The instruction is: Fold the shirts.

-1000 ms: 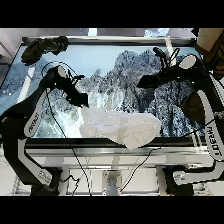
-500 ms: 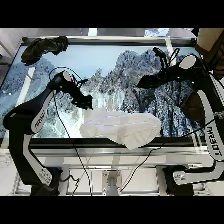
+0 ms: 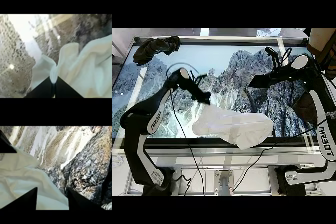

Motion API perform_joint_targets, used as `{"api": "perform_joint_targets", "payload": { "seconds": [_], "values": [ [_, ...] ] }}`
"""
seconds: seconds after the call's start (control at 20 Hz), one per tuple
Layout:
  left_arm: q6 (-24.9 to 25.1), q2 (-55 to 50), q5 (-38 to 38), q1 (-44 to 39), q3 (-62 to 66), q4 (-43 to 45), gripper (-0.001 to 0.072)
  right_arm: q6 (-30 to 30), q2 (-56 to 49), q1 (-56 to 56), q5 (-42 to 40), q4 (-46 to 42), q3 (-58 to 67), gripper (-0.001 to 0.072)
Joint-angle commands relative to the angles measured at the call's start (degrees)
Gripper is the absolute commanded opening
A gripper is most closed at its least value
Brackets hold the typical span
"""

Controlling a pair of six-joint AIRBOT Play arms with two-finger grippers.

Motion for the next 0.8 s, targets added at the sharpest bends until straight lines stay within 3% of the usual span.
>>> {"api": "perform_joint_targets", "payload": {
  "seconds": [0.0,0.1,0.2,0.3,0.5,0.75],
  "values": [
    [-0.85,0.0,-0.26,-0.24,18.43,-0.55,0.001,-0.02,0.0,0.04,-1.73,0.0,-0.02,0.0445],
    [-1.01,2.32,3.48,-0.07,27.69,1.05,0.001,-0.22,0.0,0.04,-2.54,0.0,-0.04,0.0445],
    [-0.61,9.11,10.84,0.46,26.34,1.25,0.001,-0.2,0.0,0.04,-3.93,0.0,-0.02,0.0445],
    [3.1,17.42,14.82,0.94,22.53,2.47,0.001,-0.2,0.0,0.04,-4.94,0.0,-0.02,0.0445],
    [3.23,30.77,11.19,1.29,21.18,12.57,0.001,-0.22,0.0,0.04,-5.27,0.02,-0.02,0.0445],
    [1.44,37.13,7.08,1.25,21.16,14.16,0.001,-3.21,0.0,3.67,-6.6,6.36,-0.02,0.0447]
  ]
}}
